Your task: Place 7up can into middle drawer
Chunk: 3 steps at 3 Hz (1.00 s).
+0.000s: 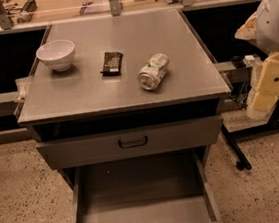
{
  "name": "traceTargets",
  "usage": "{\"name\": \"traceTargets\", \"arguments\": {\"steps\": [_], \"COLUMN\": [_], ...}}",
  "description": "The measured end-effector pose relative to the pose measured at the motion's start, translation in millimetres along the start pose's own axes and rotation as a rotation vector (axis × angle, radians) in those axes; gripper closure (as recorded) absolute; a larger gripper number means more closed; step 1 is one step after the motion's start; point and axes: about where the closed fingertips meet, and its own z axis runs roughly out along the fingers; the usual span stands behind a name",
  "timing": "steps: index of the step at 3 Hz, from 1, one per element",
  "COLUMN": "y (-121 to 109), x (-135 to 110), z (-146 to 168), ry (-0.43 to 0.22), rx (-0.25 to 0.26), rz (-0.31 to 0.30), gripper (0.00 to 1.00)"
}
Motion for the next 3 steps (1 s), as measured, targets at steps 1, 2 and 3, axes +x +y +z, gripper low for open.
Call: {"name": "traceTargets", "arguments": {"steps": [1, 2, 3], "y": [-0.4, -7.1, -7.5], "x": [-1.0, -16.5, -17.2], "z": [1.7, 28.6, 27.1], "ry": [0.000, -0.007, -0.009], "rx": [-0.001, -0.013, -0.006], "rz": [-0.011, -0.183, -0.265], "gripper": [0.00, 0.00, 0.00]}}
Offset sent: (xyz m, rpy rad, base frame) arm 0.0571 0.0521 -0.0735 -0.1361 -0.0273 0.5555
